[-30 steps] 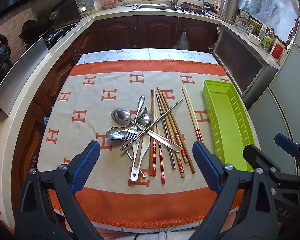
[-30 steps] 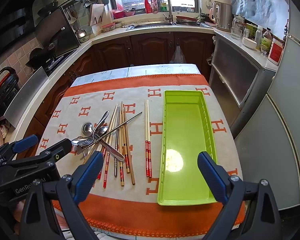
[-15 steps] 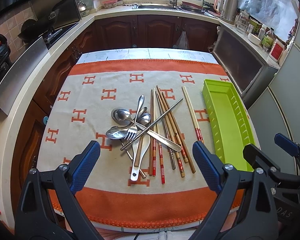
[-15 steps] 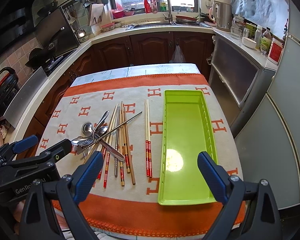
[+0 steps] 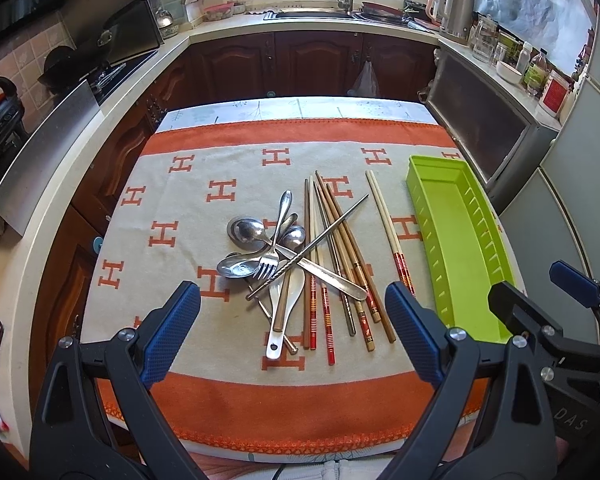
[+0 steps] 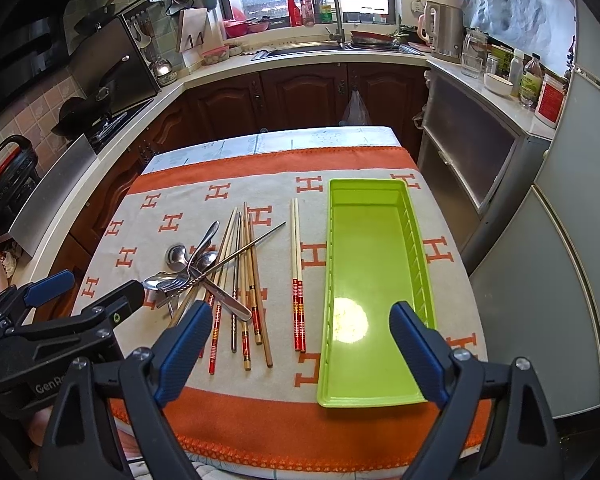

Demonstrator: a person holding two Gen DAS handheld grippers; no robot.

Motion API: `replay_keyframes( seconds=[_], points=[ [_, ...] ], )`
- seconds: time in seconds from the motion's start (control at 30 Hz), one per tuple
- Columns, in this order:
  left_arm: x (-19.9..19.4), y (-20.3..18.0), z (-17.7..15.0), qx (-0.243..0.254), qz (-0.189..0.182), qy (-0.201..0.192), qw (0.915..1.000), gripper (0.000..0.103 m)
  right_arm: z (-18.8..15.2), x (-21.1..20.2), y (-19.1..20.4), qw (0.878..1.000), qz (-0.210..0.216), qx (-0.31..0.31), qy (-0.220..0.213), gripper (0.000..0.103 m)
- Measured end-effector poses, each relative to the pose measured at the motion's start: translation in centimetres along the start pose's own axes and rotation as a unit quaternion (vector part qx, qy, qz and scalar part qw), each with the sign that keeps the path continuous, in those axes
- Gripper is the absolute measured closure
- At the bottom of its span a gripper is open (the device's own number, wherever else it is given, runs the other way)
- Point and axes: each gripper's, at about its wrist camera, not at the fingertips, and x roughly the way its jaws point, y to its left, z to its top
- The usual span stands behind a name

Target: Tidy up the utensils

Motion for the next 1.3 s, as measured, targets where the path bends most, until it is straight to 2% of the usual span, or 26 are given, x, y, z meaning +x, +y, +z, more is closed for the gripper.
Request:
replay_keyframes(
  seconds=[0.73, 0.9, 1.1, 1.23, 1.3],
  points=[
    [-1.3, 0.2, -0.4, 0.009, 0.007, -0.005, 0.9999, 0.011, -0.6, -1.0, 0.6, 1.000, -0.002, -0.003, -0.004, 0.015],
    [-1.4, 0.3, -0.5, 0.011, -0.003, -0.002, 0.9999, 0.017, -0.7, -1.4, 1.0, 1.000, -0.005, -0.007, -0.003, 0.016],
    [-1.3, 0.5, -0.6, 0.008, -0.003, 0.003, 1.0000, 0.018, -0.7, -1.3, 1.3, 1.000, 0.000, -0.008, 0.001, 0.017],
    [-0.8, 1.0, -0.3, 0.000, -0.016, 0.013, 0.9998, 0.018, -0.5, -0.9, 1.4, 1.000, 0.017, -0.012, 0.008, 0.017],
    [-0.5, 1.6, 0.3, -0.005, -0.013, 0.013, 0.9998, 0.018, 0.0, -0.4, 1.3, 1.000, 0.021, -0.014, 0.015, 0.020]
  ],
)
